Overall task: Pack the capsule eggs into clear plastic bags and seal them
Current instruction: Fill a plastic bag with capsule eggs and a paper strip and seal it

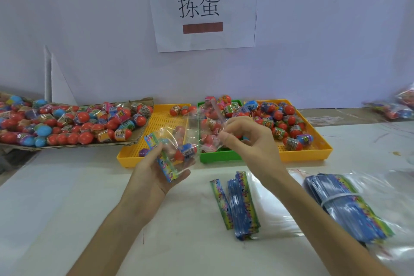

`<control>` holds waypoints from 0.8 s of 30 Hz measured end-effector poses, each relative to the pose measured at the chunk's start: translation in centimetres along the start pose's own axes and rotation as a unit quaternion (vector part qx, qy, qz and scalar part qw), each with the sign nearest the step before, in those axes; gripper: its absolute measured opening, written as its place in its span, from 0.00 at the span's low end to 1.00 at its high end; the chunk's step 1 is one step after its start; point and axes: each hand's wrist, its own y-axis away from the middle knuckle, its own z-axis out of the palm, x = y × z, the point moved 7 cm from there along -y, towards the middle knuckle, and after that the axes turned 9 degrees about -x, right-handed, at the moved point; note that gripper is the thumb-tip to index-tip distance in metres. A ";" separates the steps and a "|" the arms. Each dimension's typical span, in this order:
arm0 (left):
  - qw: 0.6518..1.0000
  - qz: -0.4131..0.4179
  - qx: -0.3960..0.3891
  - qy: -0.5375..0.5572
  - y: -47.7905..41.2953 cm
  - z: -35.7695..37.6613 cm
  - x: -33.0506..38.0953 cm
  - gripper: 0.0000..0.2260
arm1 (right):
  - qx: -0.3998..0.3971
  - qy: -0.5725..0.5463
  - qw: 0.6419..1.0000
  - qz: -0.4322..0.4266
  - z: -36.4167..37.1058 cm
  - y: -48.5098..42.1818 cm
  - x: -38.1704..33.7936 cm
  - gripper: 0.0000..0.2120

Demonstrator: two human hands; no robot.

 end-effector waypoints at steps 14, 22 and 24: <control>0.997 -0.022 -0.038 -0.061 0.2 0.9 -0.8 0.16 | -0.123 0.041 0.991 0.009 2.7 0.3 0.0 0.11; 0.997 -0.023 -0.035 -0.070 -0.1 0.3 -0.9 0.20 | -0.020 -0.004 1.000 -0.007 1.0 0.3 -0.5 0.15; 0.996 -0.025 -0.045 -0.067 -0.2 0.6 -1.0 0.20 | -0.022 -0.007 1.000 -0.003 1.1 0.3 -0.4 0.14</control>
